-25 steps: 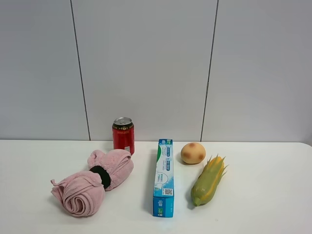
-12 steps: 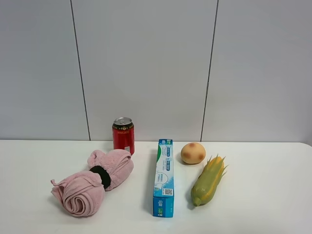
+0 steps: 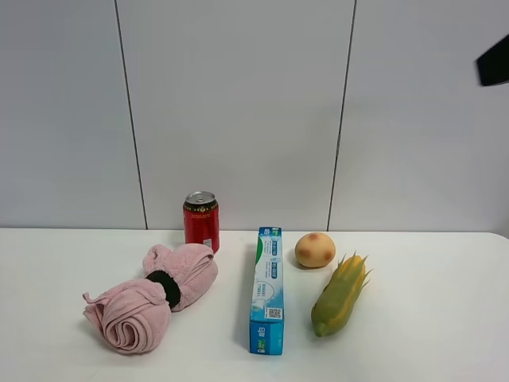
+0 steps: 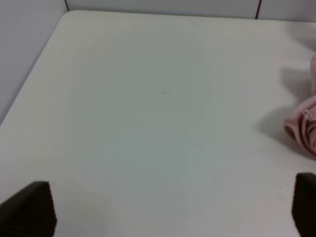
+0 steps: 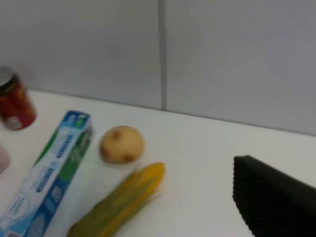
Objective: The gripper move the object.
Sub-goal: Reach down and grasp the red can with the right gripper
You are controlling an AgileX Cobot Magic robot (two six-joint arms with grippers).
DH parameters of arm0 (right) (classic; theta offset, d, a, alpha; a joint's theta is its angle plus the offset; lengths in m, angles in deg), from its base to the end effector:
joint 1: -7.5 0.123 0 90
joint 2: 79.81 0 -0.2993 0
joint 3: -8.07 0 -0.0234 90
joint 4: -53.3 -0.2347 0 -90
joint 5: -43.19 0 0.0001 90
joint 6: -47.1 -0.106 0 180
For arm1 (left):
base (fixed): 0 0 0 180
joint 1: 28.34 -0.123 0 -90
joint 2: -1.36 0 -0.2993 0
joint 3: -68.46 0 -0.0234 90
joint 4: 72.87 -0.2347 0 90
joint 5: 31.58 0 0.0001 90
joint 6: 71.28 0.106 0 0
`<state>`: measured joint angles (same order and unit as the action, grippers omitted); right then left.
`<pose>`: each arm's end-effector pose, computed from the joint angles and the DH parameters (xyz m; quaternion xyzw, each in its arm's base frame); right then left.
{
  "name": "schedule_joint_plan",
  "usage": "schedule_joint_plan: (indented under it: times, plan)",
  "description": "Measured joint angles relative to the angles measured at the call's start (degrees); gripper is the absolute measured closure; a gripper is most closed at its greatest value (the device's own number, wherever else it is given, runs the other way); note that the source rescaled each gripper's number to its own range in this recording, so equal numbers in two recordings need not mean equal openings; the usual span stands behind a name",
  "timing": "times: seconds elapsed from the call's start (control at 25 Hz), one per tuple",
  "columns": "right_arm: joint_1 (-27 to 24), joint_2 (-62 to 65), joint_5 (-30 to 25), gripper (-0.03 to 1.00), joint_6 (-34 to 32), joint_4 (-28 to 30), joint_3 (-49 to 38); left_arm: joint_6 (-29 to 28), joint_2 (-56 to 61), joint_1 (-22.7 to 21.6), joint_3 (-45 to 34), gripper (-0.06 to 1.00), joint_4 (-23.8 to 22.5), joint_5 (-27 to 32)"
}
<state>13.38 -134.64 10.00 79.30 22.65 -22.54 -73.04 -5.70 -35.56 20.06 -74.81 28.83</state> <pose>0.1482 0.0450 0.3669 -0.1606 0.8220 0.1190 0.5333 -0.0219 0.0004 0.2658 -0.0671 0.8447 0.0422 0.5294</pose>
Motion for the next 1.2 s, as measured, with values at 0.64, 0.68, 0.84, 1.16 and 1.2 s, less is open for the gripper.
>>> schedule_joint_plan:
  times: [0.64, 0.68, 0.84, 1.16, 1.2]
  plan:
    - [27.84, -49.27, 9.18, -0.03, -13.38, 7.32, 30.93, 0.0, 0.0, 0.0, 0.0, -0.06, 0.0, 0.0]
    - [28.18, -51.09, 9.25, -0.03, -14.68, 9.41, 32.82, 0.0, 0.0, 0.0, 0.0, -0.06, 0.0, 0.0]
    - [29.54, -58.16, 9.19, -0.03, -19.79, 18.92, 39.21, 0.0, 0.0, 0.0, 0.0, -0.06, 0.0, 0.0]
    - [30.32, -67.67, 4.89, -0.03, -42.21, 36.58, 49.59, 0.0, 0.0, 0.0, 0.0, -0.06, 0.0, 0.0]
    - [30.37, -69.04, 4.65, -0.03, -43.38, 37.46, 50.36, 0.0, 0.0, 0.0, 0.0, -0.06, 0.0, 0.0]
